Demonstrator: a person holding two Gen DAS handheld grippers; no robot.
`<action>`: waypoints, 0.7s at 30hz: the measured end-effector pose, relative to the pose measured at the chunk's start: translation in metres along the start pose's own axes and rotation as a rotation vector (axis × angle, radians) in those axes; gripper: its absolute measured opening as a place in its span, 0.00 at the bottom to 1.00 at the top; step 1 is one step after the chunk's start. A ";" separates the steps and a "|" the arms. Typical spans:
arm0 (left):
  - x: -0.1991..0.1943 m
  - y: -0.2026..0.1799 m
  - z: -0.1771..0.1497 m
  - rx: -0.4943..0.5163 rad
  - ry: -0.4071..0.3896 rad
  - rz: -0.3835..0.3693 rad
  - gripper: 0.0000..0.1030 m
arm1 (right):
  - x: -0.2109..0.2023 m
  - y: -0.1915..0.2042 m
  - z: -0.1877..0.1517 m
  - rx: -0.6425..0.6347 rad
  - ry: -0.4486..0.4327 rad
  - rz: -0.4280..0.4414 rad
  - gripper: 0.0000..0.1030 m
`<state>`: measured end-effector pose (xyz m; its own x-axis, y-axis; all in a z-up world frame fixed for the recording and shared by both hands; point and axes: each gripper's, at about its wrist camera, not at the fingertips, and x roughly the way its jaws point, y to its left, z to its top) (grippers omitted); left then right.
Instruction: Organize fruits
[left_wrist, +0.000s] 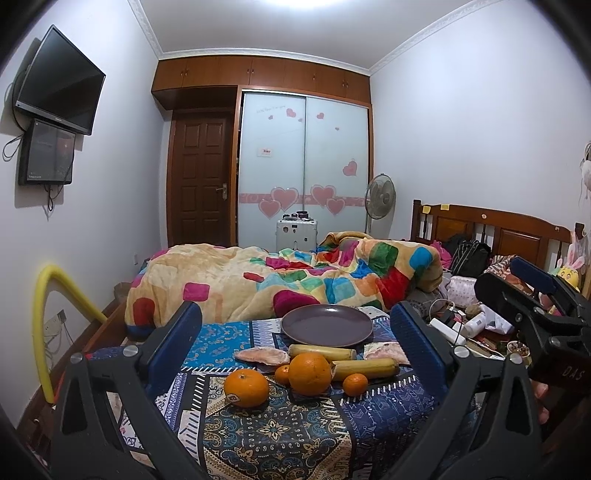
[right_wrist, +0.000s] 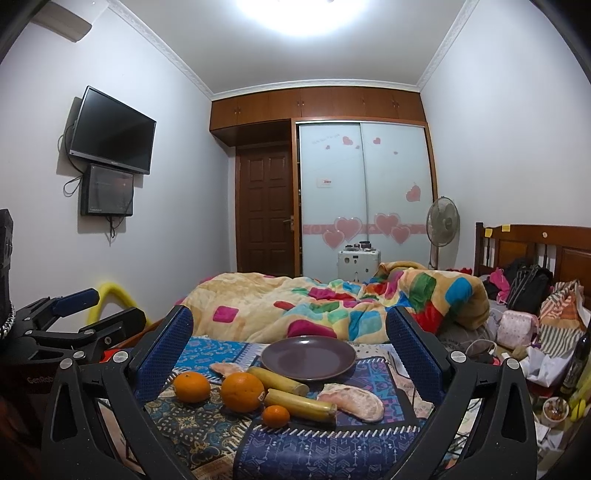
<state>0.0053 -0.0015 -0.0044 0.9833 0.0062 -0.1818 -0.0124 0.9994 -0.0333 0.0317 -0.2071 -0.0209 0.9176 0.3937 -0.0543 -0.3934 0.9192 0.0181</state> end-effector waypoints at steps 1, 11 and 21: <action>0.000 0.000 0.000 0.000 -0.001 -0.001 1.00 | 0.000 0.000 0.000 0.000 0.000 0.000 1.00; 0.000 -0.001 0.000 0.004 0.000 0.001 1.00 | 0.000 0.001 0.001 0.000 -0.001 0.000 1.00; 0.001 -0.004 -0.001 0.012 -0.003 0.001 1.00 | -0.001 0.004 0.001 0.005 -0.002 0.003 1.00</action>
<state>0.0059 -0.0055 -0.0049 0.9838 0.0071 -0.1792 -0.0111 0.9997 -0.0214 0.0298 -0.2039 -0.0194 0.9165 0.3967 -0.0523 -0.3960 0.9180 0.0228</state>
